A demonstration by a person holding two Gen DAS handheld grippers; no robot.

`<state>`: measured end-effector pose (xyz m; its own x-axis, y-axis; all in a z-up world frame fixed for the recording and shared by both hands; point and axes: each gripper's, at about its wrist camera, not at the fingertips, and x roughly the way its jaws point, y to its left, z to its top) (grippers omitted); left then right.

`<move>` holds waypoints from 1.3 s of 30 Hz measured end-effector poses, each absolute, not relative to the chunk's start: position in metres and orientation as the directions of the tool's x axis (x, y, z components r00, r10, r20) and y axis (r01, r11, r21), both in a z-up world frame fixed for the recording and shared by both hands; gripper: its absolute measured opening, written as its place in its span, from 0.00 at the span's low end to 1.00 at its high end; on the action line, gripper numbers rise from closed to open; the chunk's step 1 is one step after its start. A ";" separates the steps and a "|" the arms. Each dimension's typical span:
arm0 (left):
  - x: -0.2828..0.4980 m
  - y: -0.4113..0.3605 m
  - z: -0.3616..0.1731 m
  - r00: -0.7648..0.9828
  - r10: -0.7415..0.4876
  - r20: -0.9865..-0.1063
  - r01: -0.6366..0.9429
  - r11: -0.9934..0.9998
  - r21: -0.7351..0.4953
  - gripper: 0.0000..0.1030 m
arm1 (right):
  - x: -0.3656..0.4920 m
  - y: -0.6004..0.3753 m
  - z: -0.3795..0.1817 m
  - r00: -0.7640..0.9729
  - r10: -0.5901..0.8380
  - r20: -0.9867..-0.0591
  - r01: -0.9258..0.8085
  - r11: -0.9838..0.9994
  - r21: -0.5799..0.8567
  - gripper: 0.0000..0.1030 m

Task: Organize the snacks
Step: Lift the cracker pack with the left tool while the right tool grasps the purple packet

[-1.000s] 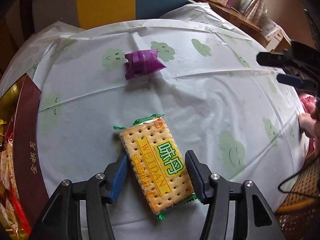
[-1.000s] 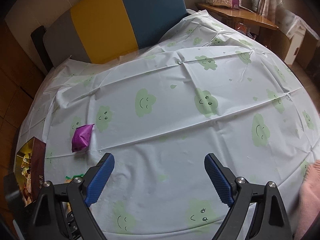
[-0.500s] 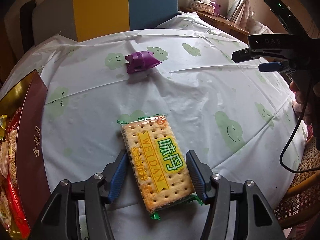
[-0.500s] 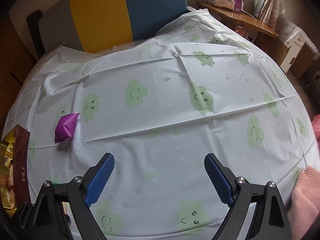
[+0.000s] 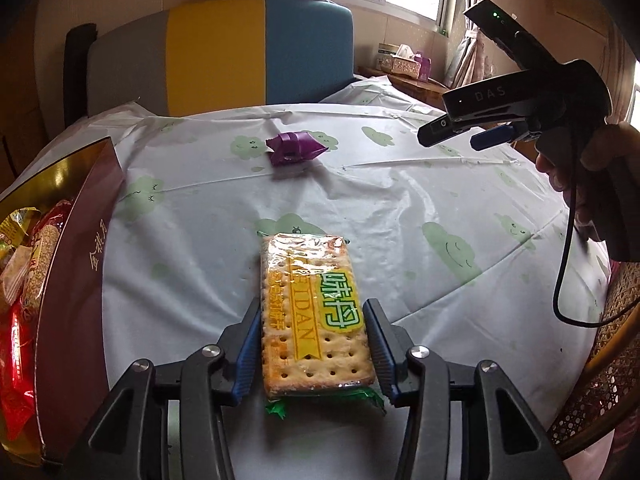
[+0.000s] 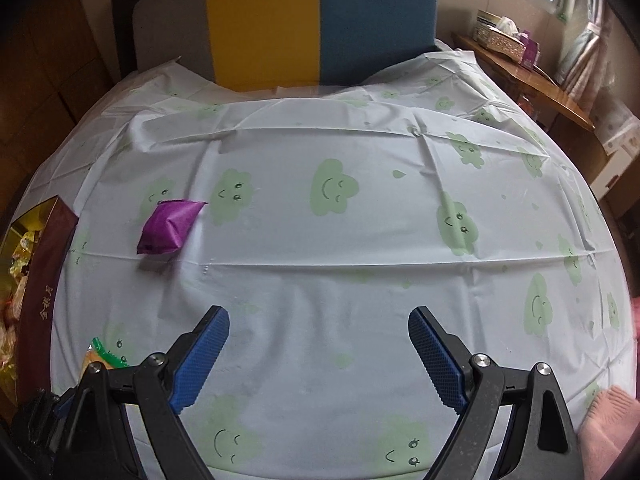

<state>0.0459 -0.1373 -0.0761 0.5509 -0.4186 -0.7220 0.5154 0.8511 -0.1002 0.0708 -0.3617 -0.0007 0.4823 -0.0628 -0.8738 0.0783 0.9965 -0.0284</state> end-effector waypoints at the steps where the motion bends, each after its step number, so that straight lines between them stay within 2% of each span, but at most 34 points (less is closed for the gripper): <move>1: 0.045 -0.138 -0.076 0.559 -0.419 -0.716 0.515 0.852 -0.097 0.48 | 0.071 -0.358 -0.001 0.481 -0.050 -0.875 0.065 0.998 -0.022 0.89; 8: 0.041 -0.138 -0.079 0.580 -0.423 -0.696 0.522 0.849 -0.081 0.48 | 0.082 -0.334 -0.002 0.460 0.068 -0.885 0.054 0.993 0.104 0.89; 15: 0.041 -0.136 -0.079 0.583 -0.436 -0.686 0.523 0.847 -0.094 0.48 | 0.134 -0.279 -0.009 0.444 0.088 -0.892 0.012 0.995 0.104 0.89; 21: 0.042 -0.134 -0.080 0.580 -0.449 -0.680 0.525 0.844 -0.109 0.48 | 0.181 -0.249 -0.033 0.405 0.003 -0.914 0.017 1.000 0.010 0.89; 22: 0.041 -0.134 -0.080 0.580 -0.451 -0.678 0.526 0.843 -0.111 0.48 | 0.185 -0.247 -0.039 0.398 -0.006 -0.917 0.018 1.000 0.001 0.83; 23: 0.041 -0.133 -0.080 0.580 -0.452 -0.677 0.526 0.843 -0.112 0.48 | 0.188 -0.245 -0.043 0.391 -0.010 -0.920 0.002 1.000 -0.009 0.71; 24: 0.041 -0.133 -0.080 0.580 -0.453 -0.676 0.527 0.842 -0.112 0.48 | 0.190 -0.241 -0.045 0.381 -0.034 -0.924 -0.019 0.999 -0.044 0.36; 34: 0.041 -0.133 -0.080 0.581 -0.458 -0.673 0.527 0.841 -0.117 0.48 | 0.110 -0.257 -0.028 0.331 -0.039 -0.943 -0.259 0.957 -0.130 0.37; 37: 0.041 -0.134 -0.079 0.582 -0.454 -0.675 0.526 0.843 -0.114 0.48 | 0.087 -0.276 -0.043 0.274 -0.071 -0.959 -0.245 0.959 -0.141 0.37; 39: 0.041 -0.134 -0.079 0.583 -0.450 -0.677 0.524 0.845 -0.110 0.48 | 0.079 -0.287 -0.043 0.299 -0.036 -0.954 -0.195 0.976 -0.098 0.37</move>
